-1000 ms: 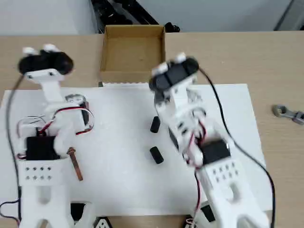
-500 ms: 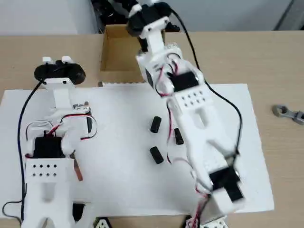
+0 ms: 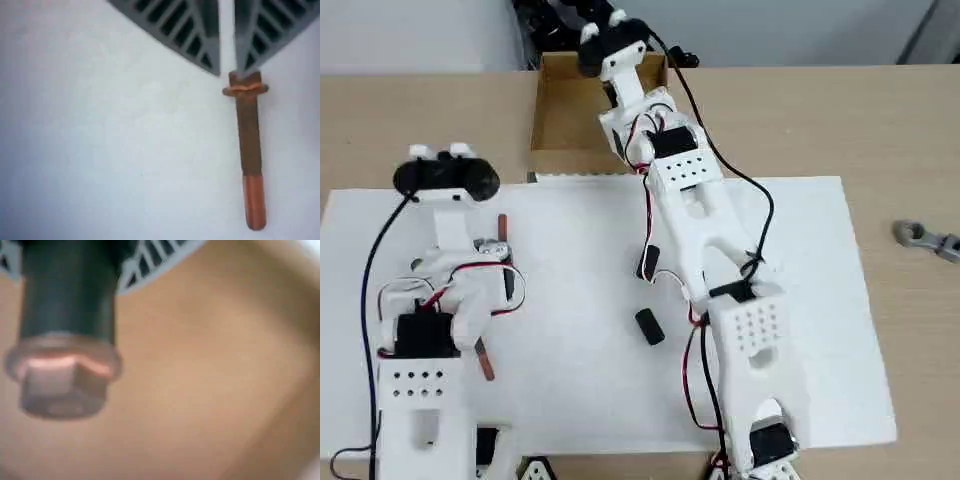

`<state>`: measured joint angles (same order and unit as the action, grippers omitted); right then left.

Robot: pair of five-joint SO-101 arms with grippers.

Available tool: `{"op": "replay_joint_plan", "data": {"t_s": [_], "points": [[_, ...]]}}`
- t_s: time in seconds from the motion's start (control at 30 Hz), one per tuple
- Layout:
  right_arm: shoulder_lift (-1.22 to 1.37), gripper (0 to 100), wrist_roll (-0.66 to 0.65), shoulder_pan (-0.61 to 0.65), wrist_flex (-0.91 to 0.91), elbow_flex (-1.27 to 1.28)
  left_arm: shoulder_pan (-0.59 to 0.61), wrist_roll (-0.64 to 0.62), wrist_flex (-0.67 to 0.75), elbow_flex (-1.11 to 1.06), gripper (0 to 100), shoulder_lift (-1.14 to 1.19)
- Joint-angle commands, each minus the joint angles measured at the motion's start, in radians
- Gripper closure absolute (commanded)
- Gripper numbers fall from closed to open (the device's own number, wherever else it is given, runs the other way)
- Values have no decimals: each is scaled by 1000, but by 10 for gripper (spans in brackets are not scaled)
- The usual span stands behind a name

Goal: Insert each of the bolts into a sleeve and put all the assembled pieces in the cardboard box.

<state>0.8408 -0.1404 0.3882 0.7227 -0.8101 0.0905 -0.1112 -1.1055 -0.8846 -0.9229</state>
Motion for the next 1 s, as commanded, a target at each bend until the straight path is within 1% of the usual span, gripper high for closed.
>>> {"op": "replay_joint_plan", "data": {"t_s": [0.0, 0.03, 0.13, 0.4, 0.47, 0.6, 0.73, 0.8, 0.87, 0.9, 0.97], "points": [[48, 977, -9, -10, 39, -167, 6, 9, 26, -8, 992, -38], [68, 954, -2, -8, 67, -198, 8, 9, 26, -8, 992, -40], [113, 887, 77, -12, 124, -278, 8, 5, 26, -7, 992, -40], [191, 881, 91, -12, 232, -388, 8, 2, 25, -7, 992, -32], [197, 861, 91, -8, 260, -397, 8, 2, 21, -7, 991, -32], [202, 838, 89, -4, 282, -399, 8, 0, 18, -8, 935, -32], [200, 834, 71, -5, 302, -399, 8, -23, 18, -8, 927, -35], [194, 838, 40, -2, 317, -400, 8, -28, 18, -8, 928, -32], [191, 867, 40, -2, 341, -431, 9, -28, 18, -7, 937, -32], [183, 896, 38, -2, 374, -471, 9, -28, 18, -5, 953, -32], [159, 997, 34, 7, 461, -571, 9, -26, 18, -1, 993, -31]]}}
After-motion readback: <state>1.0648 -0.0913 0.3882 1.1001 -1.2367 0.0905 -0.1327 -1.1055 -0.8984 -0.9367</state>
